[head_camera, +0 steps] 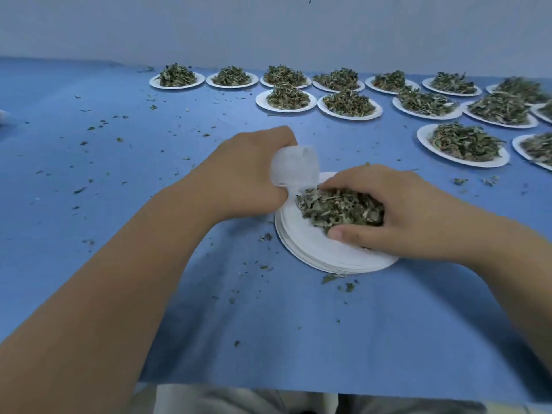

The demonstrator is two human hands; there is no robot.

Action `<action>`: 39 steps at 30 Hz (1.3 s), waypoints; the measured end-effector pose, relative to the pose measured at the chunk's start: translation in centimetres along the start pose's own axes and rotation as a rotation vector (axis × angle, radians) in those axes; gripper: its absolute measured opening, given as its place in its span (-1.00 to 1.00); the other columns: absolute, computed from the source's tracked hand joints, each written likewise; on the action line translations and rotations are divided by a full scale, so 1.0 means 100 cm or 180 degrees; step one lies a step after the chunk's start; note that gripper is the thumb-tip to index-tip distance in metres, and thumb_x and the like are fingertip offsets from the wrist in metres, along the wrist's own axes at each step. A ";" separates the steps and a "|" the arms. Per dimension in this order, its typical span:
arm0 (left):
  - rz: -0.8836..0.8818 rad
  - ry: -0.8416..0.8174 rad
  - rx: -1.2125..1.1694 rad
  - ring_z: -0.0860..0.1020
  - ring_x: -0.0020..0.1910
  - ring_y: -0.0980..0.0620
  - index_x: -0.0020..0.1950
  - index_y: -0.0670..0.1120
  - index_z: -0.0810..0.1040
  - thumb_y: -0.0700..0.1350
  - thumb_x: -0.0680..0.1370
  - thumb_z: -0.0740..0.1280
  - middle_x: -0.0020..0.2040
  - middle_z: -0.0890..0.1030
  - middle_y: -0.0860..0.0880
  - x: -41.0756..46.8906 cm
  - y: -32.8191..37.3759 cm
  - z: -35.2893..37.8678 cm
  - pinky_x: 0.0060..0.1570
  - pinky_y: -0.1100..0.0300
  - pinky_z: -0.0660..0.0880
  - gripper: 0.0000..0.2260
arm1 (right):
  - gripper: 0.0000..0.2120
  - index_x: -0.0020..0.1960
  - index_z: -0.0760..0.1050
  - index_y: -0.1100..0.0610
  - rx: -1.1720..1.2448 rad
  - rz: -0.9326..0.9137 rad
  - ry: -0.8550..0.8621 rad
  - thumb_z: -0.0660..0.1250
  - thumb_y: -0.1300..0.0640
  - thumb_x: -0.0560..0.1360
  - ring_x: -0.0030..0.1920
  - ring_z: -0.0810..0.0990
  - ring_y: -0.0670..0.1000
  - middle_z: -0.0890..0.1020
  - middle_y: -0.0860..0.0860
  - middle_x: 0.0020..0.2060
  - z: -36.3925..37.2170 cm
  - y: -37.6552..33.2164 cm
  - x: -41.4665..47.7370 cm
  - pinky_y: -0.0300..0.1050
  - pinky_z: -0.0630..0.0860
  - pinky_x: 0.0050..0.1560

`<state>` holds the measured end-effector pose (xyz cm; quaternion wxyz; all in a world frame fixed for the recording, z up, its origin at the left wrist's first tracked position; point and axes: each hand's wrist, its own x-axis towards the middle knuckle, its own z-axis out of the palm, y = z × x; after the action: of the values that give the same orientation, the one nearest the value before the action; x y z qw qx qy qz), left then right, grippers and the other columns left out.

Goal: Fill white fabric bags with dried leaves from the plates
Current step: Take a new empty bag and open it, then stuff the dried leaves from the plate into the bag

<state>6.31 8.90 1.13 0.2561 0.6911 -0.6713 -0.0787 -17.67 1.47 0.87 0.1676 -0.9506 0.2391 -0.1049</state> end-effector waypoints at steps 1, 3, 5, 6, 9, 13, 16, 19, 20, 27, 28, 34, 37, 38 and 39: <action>-0.0005 -0.0114 0.0073 0.52 -0.08 0.06 0.07 0.20 0.41 -0.09 0.39 0.41 -0.07 0.53 0.14 -0.001 0.002 0.003 -0.20 0.09 0.48 -0.66 | -0.54 0.34 0.47 -0.24 -0.0018 -0.0068 0.0142 0.41 -0.21 0.47 0.14 0.44 -0.35 0.50 -0.42 0.13 0.002 0.000 0.001 -0.58 0.26 0.13; 0.0001 -0.0204 0.0206 0.51 -0.06 -0.01 0.10 0.20 0.39 -0.10 0.39 0.41 -0.06 0.53 0.13 -0.004 0.003 0.008 -0.18 0.08 0.42 -0.63 | -0.65 0.25 0.55 -0.23 0.0088 -0.0041 0.0414 0.43 -0.15 0.47 0.12 0.51 -0.29 0.60 -0.33 0.11 0.002 0.002 0.004 -0.51 0.35 0.12; 0.0016 -0.0191 0.0373 0.49 -0.08 -0.03 0.11 0.17 0.38 -0.12 0.40 0.40 -0.07 0.52 0.11 -0.004 0.005 0.008 -0.22 0.10 0.31 -0.63 | -0.71 0.16 0.60 -0.26 0.0291 0.0125 0.0682 0.46 -0.16 0.45 0.07 0.57 -0.30 0.65 -0.32 0.05 -0.005 0.008 0.005 -0.50 0.41 0.04; 0.0014 -0.0170 0.0463 0.48 -0.11 -0.01 0.12 0.16 0.37 -0.12 0.40 0.39 -0.09 0.51 0.11 -0.004 0.006 0.008 -0.23 0.11 0.27 -0.63 | -0.72 0.14 0.61 -0.27 0.0344 0.0184 0.0792 0.47 -0.17 0.44 0.04 0.58 -0.31 0.66 -0.32 0.02 -0.010 0.011 0.005 -0.52 0.42 0.00; -0.0013 -0.0127 0.0714 0.42 -0.18 0.16 0.10 0.14 0.36 -0.13 0.40 0.38 -0.16 0.47 0.12 -0.003 0.008 0.004 -0.21 0.08 0.21 -0.65 | -0.72 0.14 0.59 -0.33 0.0270 0.0257 0.0969 0.46 -0.23 0.43 -0.03 0.56 -0.38 0.62 -0.39 0.02 -0.023 0.014 0.003 -0.58 0.37 -0.11; -0.0060 -0.0168 0.0754 0.39 -0.21 0.18 0.09 0.13 0.33 -0.10 0.40 0.40 -0.19 0.46 0.10 0.000 0.012 0.000 -0.30 0.16 0.19 -0.63 | -0.75 0.11 0.60 -0.34 0.0487 0.0229 0.1104 0.46 -0.22 0.44 0.02 0.56 -0.35 0.60 -0.37 0.10 -0.030 0.009 0.002 -0.43 0.40 -0.07; -0.0051 -0.0167 0.0592 0.40 -0.22 0.12 0.06 0.12 0.32 -0.06 0.42 0.39 -0.21 0.46 0.08 0.001 0.017 0.004 -0.32 0.17 0.20 -0.68 | -0.79 0.07 0.61 -0.31 0.0579 0.0136 0.1006 0.48 -0.14 0.45 0.10 0.53 -0.31 0.60 -0.36 0.10 -0.023 0.002 0.007 -0.50 0.37 0.00; -0.0028 -0.0113 0.0430 0.38 -0.27 0.06 0.03 0.07 0.33 -0.05 0.44 0.38 -0.24 0.43 0.05 0.001 0.023 0.010 -0.35 0.12 0.17 -0.73 | -0.78 0.06 0.63 -0.29 0.0765 0.0142 0.0940 0.51 -0.04 0.46 -0.05 0.54 -0.39 0.61 -0.44 -0.02 -0.015 0.000 0.010 -0.59 0.32 -0.07; 0.0012 -0.0118 0.0431 0.39 -0.27 0.04 0.03 0.05 0.33 -0.06 0.45 0.39 -0.24 0.43 0.04 0.001 0.026 0.012 -0.35 0.12 0.17 -0.73 | -0.77 0.07 0.64 -0.26 0.0844 0.0149 0.0907 0.52 -0.01 0.46 -0.13 0.55 -0.39 0.61 -0.46 -0.08 -0.013 0.000 0.011 -0.58 0.33 -0.11; 0.0206 -0.0066 0.0714 0.44 -0.24 -0.04 -0.13 0.08 0.37 -0.03 0.44 0.41 -0.27 0.49 0.06 0.009 0.034 0.018 -0.29 0.09 0.17 -0.80 | -0.75 0.00 0.55 -0.10 0.0646 0.0158 0.1034 0.53 0.00 0.37 -0.14 0.54 -0.23 0.60 -0.29 -0.17 -0.015 -0.005 0.016 -0.44 0.38 -0.18; 0.0226 -0.0068 0.0792 0.43 -0.28 -0.01 -0.19 0.08 0.34 -0.01 0.45 0.39 -0.30 0.46 0.07 0.011 0.034 0.020 -0.31 0.11 0.16 -0.78 | -0.76 -0.03 0.55 -0.09 0.0652 0.0155 0.1030 0.54 -0.01 0.36 -0.22 0.52 -0.23 0.59 -0.28 -0.20 -0.017 -0.005 0.017 -0.44 0.37 -0.22; 0.0354 0.0035 0.0782 0.43 -0.33 -0.02 -0.25 0.04 0.25 0.03 0.47 0.36 -0.35 0.40 0.04 0.024 0.029 0.032 -0.38 0.11 0.17 -0.72 | -0.82 -0.13 0.59 -0.21 0.0579 0.0186 0.1236 0.56 -0.02 0.34 -0.12 0.56 -0.18 0.62 -0.17 -0.09 -0.015 -0.003 0.022 -0.36 0.42 -0.13; 0.0445 0.0176 0.0568 0.42 -0.36 -0.02 -0.24 0.01 0.30 0.01 0.42 0.38 -0.37 0.42 0.02 0.026 0.028 0.033 -0.41 0.08 0.28 -0.75 | -0.81 -0.12 0.61 -0.14 0.0869 0.0244 0.1504 0.59 0.03 0.36 -0.19 0.58 -0.18 0.65 -0.20 -0.19 -0.007 -0.002 0.022 -0.38 0.43 -0.19; 0.0495 0.0217 0.0544 0.39 -0.38 -0.01 -0.26 0.00 0.29 0.02 0.39 0.36 -0.39 0.41 0.02 0.026 0.029 0.032 -0.41 0.07 0.29 -0.76 | -0.80 -0.12 0.60 -0.08 0.0973 0.0248 0.1572 0.59 0.04 0.35 -0.21 0.58 -0.15 0.66 -0.18 -0.20 -0.005 -0.001 0.022 -0.35 0.45 -0.21; 0.0543 0.0238 0.0569 0.37 -0.39 0.00 -0.27 0.00 0.29 0.04 0.36 0.32 -0.40 0.39 0.02 0.026 0.030 0.032 -0.40 0.06 0.30 -0.77 | -0.79 -0.10 0.60 -0.04 0.0998 0.0226 0.1612 0.60 0.05 0.35 -0.22 0.58 -0.13 0.66 -0.15 -0.21 -0.003 -0.002 0.022 -0.29 0.48 -0.21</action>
<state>2.46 5.69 0.37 0.2241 0.6540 -0.7219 0.0294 -15.80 0.47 1.49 0.2510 -0.8478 0.2873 -0.3685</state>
